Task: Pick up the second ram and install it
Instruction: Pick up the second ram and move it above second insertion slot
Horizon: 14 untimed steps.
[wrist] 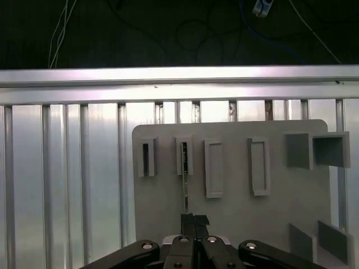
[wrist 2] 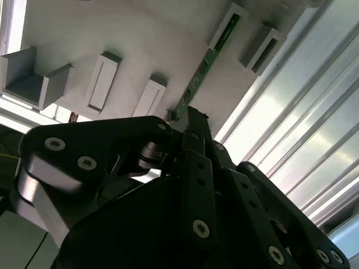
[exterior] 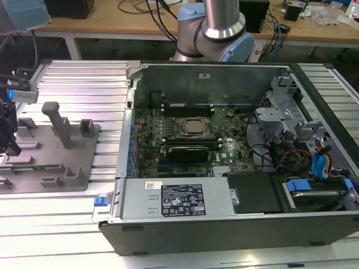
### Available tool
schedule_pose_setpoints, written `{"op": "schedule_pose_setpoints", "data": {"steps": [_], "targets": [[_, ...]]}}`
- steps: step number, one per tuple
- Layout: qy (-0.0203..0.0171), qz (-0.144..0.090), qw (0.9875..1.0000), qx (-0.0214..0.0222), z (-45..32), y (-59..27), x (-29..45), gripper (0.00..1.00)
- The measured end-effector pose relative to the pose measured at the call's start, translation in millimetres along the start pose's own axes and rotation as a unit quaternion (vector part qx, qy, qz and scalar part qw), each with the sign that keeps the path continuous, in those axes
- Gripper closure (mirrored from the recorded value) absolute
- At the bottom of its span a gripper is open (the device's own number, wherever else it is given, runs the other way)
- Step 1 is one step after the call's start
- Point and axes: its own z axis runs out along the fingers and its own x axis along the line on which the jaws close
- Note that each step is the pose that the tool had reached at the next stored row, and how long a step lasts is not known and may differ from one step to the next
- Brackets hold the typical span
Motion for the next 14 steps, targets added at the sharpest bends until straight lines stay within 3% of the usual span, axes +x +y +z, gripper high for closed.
{"op": "schedule_pose_setpoints", "data": {"steps": [3, 6, 14], "targets": [[-0.0013, -0.003, 1.0000, -0.0001, 5.6, 0.0, 2.5, 0.92], [-0.0092, -0.005, 0.9999, 0.0003, 9.2, -0.2, 3.5, 0.92], [-0.0095, -0.005, 0.9999, 0.0002, 22.2, -0.5, 7.9, 0.92]]}}
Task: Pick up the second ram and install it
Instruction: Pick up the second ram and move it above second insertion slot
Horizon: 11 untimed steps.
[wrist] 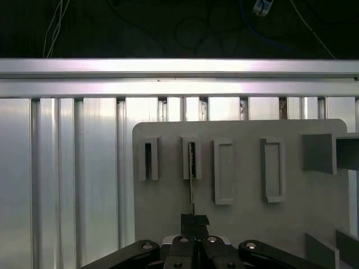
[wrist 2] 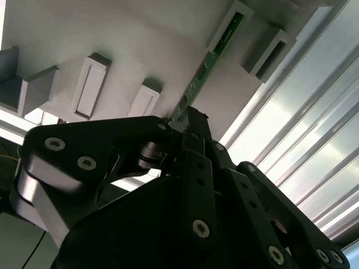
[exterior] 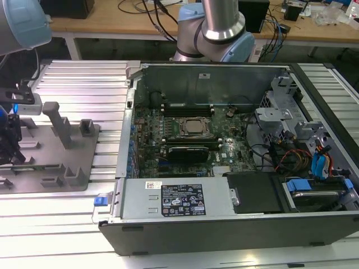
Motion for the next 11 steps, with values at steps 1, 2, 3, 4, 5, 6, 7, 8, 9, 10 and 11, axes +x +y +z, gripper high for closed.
{"op": "schedule_pose_setpoints", "data": {"steps": [1, 2, 3, 4, 5, 6, 7, 8, 9, 10, 11], "targets": [[0.0000, 0.000, 1.0000, -0.0001, 0.0, 0.0, 0.0, 0.92], [0.0001, 0.000, 1.0000, -0.0001, 0.0, 0.0, 0.0, 0.92], [0.0000, 0.000, 1.0000, -0.0001, 0.1, 0.0, 0.0, 0.92], [0.0000, 0.000, 1.0000, 0.0000, 0.2, 0.0, 0.0, 0.92], [0.0000, 0.000, 1.0000, 0.0000, 0.2, 0.0, 0.0, 0.92], [0.0000, 0.000, 1.0000, 0.0000, 0.3, 0.0, 0.0, 0.86], [0.0000, 0.000, 1.0000, 0.0000, 0.4, 0.0, 0.0, 0.79], [0.0000, 0.000, 1.0000, 0.0000, 0.5, 0.0, 0.0, 0.73], [0.0000, 0.000, 1.0000, 0.0000, 0.5, 0.0, 0.0, 0.73], [-0.0001, 0.000, 1.0000, 0.0000, 0.8, 0.0, 0.0, 0.66], [0.0000, -0.005, 1.0000, 0.0000, 1.8, -0.1, 0.0, 0.66]]}}
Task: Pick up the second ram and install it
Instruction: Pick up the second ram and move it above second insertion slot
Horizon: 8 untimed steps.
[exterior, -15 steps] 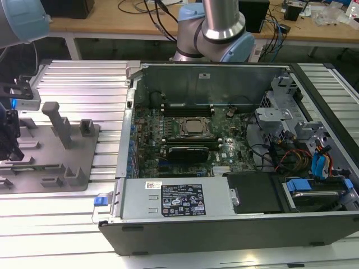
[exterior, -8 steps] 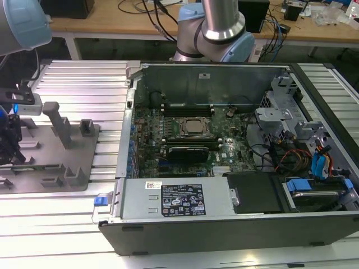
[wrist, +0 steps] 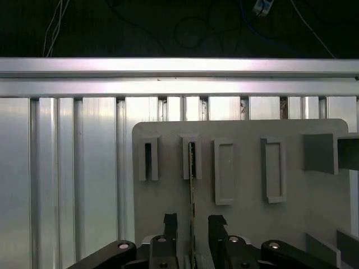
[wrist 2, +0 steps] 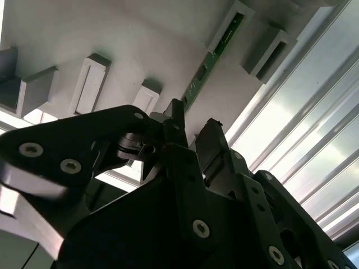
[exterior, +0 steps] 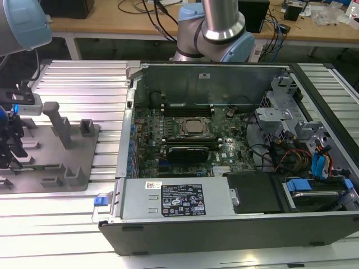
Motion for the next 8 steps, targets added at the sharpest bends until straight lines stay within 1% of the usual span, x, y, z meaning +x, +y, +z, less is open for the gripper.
{"op": "schedule_pose_setpoints", "data": {"steps": [1, 3, 6, 8], "targets": [[0.0001, -0.004, 1.0000, -0.0003, 0.8, 0.0, 0.0, 0.66], [0.0004, -0.014, 0.9999, -0.0007, 5.9, 0.0, 0.2, 0.66], [0.0004, -0.018, 0.9998, -0.0009, 18.6, -0.2, 0.6, 0.66], [-0.0002, -0.018, 0.9998, -0.0008, 19.9, -0.2, 0.6, 0.66]]}}
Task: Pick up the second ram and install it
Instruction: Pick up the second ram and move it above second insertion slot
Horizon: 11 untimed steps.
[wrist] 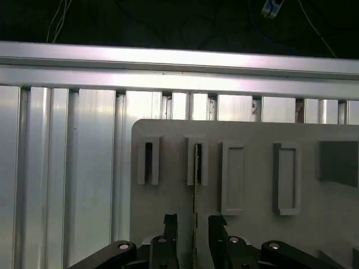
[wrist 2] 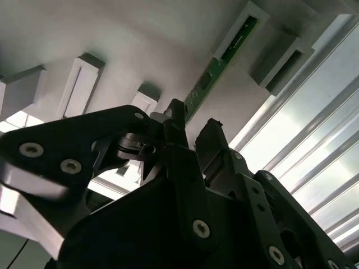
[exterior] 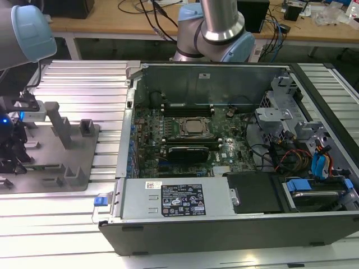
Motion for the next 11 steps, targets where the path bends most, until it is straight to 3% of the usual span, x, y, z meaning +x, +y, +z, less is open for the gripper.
{"op": "schedule_pose_setpoints", "data": {"steps": [3, 11], "targets": [[-0.0021, 0.000, 1.0000, 0.0000, 1.1, -0.1, -0.1, 0.66], [-0.0028, 0.000, 1.0000, 0.0000, 2.7, -0.1, -1.2, 0.66]]}}
